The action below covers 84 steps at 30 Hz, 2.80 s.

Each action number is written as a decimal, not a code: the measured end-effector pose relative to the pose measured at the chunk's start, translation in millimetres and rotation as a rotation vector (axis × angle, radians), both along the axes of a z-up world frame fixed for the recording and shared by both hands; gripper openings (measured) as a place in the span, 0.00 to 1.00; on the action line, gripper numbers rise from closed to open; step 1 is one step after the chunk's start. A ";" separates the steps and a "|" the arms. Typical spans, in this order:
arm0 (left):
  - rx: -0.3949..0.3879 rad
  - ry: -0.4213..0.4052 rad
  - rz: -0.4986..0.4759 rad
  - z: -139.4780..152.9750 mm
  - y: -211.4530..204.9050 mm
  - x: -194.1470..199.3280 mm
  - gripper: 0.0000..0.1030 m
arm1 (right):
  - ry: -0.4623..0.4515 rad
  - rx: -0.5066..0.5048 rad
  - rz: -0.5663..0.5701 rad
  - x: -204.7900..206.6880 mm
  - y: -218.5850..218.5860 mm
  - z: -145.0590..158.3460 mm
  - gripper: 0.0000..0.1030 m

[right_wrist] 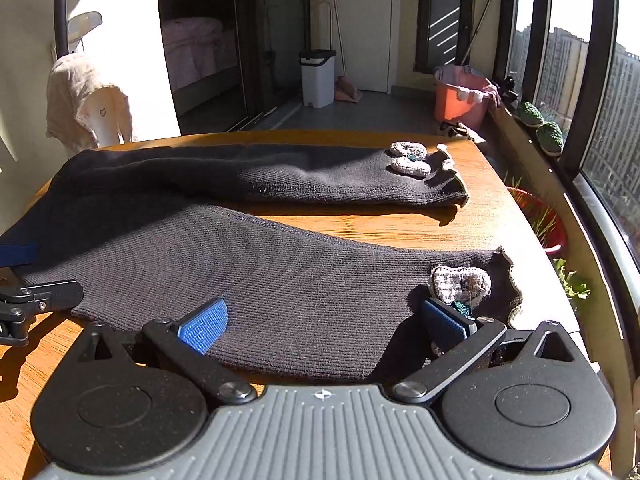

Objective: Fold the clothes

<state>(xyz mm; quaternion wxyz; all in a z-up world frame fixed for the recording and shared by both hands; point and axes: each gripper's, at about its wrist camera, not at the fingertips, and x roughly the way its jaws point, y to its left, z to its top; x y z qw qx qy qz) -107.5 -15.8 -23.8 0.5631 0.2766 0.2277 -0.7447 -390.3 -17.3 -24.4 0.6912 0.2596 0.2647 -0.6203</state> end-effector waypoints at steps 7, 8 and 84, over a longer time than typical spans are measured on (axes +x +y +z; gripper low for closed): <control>0.022 -0.017 -0.051 5.8 62.3 10.9 1.00 | -0.002 0.003 0.022 2.2 58.7 3.3 1.00; 0.027 -0.013 -0.055 6.5 70.4 11.1 1.00 | -0.001 0.003 0.024 2.6 67.6 3.7 1.00; -0.047 0.237 0.103 62.4 135.8 138.9 0.75 | -0.133 -0.233 -0.243 -128.0 142.7 52.1 0.36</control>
